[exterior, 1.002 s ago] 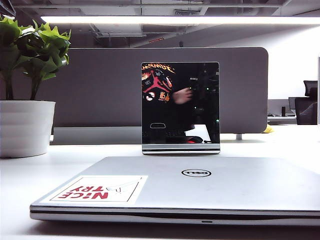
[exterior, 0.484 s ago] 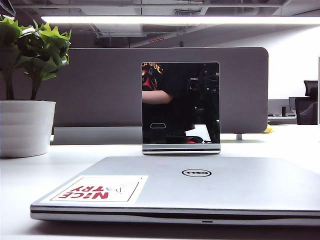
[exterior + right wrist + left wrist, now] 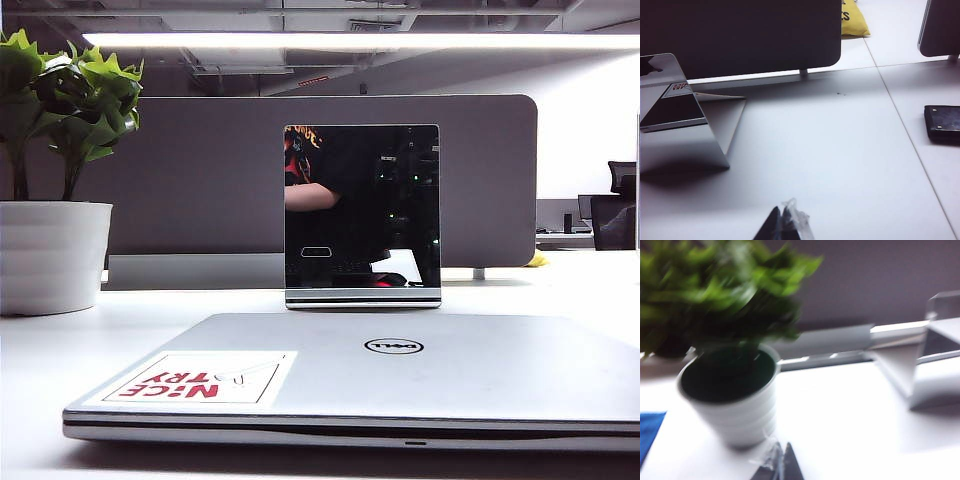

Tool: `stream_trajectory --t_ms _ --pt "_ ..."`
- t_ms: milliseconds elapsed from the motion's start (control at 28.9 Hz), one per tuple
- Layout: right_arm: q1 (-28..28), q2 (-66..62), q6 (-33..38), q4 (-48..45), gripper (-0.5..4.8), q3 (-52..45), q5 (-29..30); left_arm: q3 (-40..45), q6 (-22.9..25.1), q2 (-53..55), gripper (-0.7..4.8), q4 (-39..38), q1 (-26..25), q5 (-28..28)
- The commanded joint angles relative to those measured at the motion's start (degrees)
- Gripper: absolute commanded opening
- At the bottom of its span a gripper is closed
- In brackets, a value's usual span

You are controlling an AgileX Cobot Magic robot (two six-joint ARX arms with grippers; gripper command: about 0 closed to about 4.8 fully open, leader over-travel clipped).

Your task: Close the laptop lid.

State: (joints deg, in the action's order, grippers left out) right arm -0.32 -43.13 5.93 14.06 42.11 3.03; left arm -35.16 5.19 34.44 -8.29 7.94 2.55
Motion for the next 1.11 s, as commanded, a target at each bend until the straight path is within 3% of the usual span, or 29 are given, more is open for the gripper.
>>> stream_trajectory --t_ms 35,242,380,795,1105 --pt "0.0 0.2 -0.2 -0.6 -0.04 0.0 0.1 6.9 0.4 -5.7 -0.05 2.7 -1.6 -0.2" --pt "0.0 0.2 -0.2 -0.6 -0.04 0.0 0.1 20.3 -0.2 -17.2 -0.05 11.2 -2.0 -0.6" --pt "0.0 0.2 -0.2 -0.6 -0.04 0.0 0.1 25.6 -1.9 -23.1 -0.05 12.9 -2.0 -1.3" --pt "0.0 0.2 -0.2 -0.6 -0.04 0.0 0.1 31.1 -3.8 -30.9 -0.05 12.6 -2.1 -1.3" --pt "0.0 0.2 -0.2 -0.6 -0.04 0.0 0.1 32.9 -8.6 -34.2 -0.05 12.5 -7.3 -2.5"
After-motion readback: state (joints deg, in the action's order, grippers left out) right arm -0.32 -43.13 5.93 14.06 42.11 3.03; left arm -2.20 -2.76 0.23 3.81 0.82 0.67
